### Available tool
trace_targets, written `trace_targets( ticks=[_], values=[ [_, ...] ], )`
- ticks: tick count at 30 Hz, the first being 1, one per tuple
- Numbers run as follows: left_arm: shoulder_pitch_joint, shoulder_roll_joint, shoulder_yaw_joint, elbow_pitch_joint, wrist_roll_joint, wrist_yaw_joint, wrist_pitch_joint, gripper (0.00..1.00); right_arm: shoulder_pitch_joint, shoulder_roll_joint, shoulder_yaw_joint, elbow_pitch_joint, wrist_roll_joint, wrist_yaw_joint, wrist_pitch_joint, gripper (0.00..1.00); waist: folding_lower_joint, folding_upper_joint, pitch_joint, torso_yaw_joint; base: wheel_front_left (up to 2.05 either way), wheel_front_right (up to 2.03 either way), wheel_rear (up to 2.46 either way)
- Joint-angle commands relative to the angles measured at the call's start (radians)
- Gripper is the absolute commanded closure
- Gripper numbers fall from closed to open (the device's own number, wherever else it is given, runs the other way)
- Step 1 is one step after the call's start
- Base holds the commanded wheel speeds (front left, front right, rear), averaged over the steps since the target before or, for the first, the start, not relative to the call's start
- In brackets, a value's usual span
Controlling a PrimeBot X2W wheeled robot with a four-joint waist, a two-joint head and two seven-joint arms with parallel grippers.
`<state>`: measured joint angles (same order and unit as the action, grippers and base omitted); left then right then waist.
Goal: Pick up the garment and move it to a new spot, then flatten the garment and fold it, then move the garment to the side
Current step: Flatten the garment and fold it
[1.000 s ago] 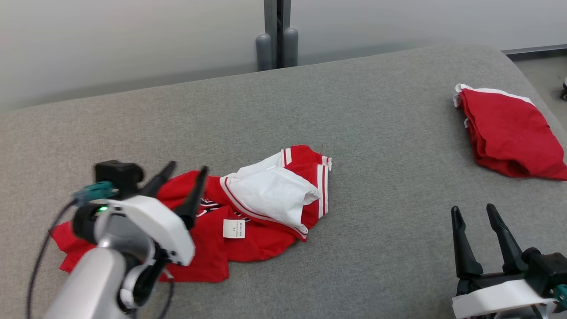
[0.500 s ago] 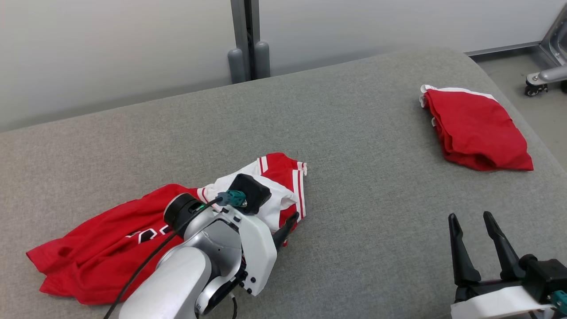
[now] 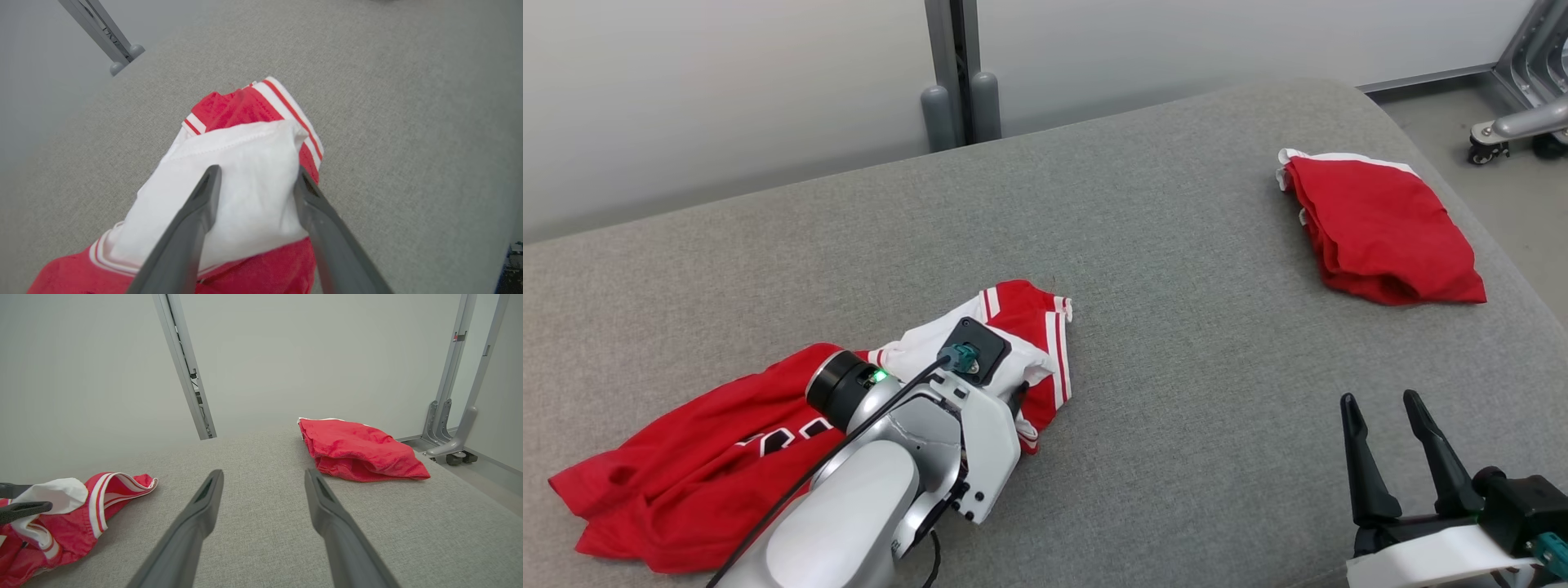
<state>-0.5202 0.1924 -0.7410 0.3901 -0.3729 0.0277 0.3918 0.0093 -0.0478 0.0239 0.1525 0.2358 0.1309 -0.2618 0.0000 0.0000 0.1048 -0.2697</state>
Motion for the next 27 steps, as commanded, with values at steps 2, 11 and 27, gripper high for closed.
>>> trace_targets(
  ticks=[2,11,27],
  values=[
    [-0.031,-0.014,0.023,0.001,-0.005,0.017,-0.063,1.0,-0.002,-0.005,-0.007,0.002,0.007,0.0,-0.005,0.0,0.0,0.0,0.0,-0.004,0.0,0.0,0.0],
    [0.014,-0.095,0.0,-0.017,-0.047,0.015,-0.132,1.0,-0.005,-0.005,-0.015,-0.002,0.015,0.0,-0.005,0.0,0.0,0.0,0.012,-0.003,0.0,0.0,0.0],
    [0.058,-0.14,-0.252,-0.135,-0.2,0.047,-0.296,1.0,-0.032,-0.005,0.005,0.008,0.031,0.0,-0.004,0.0,0.0,0.0,0.051,-0.018,0.0,0.0,0.0]
  ],
)
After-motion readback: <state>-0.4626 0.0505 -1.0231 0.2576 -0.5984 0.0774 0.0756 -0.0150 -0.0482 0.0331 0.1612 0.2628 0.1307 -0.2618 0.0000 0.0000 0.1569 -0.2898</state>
